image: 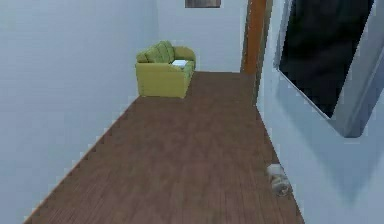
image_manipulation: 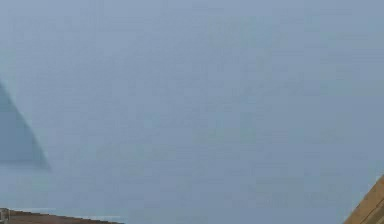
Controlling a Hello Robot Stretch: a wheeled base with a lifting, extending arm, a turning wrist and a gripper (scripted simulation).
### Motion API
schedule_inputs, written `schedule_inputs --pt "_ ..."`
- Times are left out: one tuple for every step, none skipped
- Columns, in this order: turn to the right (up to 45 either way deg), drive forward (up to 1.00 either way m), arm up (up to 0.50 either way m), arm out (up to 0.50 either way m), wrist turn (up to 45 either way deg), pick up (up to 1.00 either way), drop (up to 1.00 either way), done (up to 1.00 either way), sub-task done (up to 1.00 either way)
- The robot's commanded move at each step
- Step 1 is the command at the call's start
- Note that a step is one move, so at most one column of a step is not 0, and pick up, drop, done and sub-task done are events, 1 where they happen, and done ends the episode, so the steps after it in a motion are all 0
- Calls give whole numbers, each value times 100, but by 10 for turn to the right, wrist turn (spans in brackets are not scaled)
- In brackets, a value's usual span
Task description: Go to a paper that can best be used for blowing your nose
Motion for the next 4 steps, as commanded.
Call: schedule_inputs --pt "0 55 0 0 0 0 0 0 0" --pt "60 0 0 0 0 0 0 0 0" --pt "0 100 0 0 0 0 0 0 0" --pt "0 25 0 0 0 0 0 0 0"
